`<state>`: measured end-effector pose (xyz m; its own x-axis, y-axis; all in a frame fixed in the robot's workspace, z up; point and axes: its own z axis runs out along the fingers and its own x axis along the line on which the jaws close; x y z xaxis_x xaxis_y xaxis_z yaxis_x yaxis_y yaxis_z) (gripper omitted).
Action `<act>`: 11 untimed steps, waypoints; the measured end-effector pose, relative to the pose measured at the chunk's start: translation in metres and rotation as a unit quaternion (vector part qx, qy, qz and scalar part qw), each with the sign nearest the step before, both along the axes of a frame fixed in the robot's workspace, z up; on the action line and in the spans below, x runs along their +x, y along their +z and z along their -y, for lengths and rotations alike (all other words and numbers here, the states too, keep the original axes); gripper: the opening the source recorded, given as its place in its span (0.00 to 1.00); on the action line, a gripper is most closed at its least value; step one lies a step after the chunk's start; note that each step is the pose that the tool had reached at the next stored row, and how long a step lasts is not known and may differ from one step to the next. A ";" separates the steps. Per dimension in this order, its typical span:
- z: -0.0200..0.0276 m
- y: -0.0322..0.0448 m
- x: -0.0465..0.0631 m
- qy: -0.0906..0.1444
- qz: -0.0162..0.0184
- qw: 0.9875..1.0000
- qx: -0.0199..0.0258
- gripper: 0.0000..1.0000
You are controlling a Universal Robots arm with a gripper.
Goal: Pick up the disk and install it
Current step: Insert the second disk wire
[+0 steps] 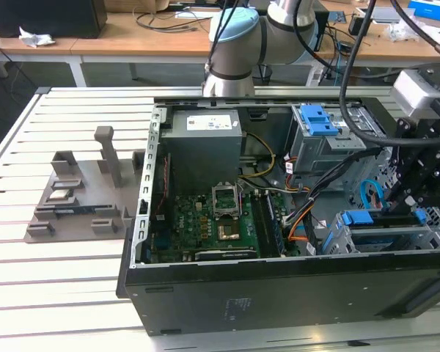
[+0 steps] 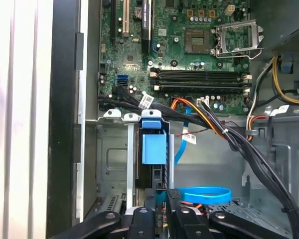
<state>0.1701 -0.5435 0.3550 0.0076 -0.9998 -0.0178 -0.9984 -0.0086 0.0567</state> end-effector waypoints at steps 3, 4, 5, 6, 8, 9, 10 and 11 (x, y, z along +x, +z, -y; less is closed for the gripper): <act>-0.0002 0.0098 0.000 0.000 0.000 1.000 0.000 0.16; -0.0002 0.0128 0.000 0.000 0.000 1.000 0.000 0.16; -0.0002 0.0192 0.000 0.000 0.000 1.000 0.000 0.11; -0.0002 0.0223 0.000 0.000 0.000 1.000 0.000 0.11; -0.0002 0.0278 0.000 0.000 0.000 1.000 0.000 0.11; -0.0002 0.0298 0.000 0.000 0.000 1.000 0.000 0.11; -0.0002 0.0307 0.000 0.000 0.000 1.000 0.000 0.11; -0.0002 0.0310 0.000 0.000 0.000 1.000 0.000 0.11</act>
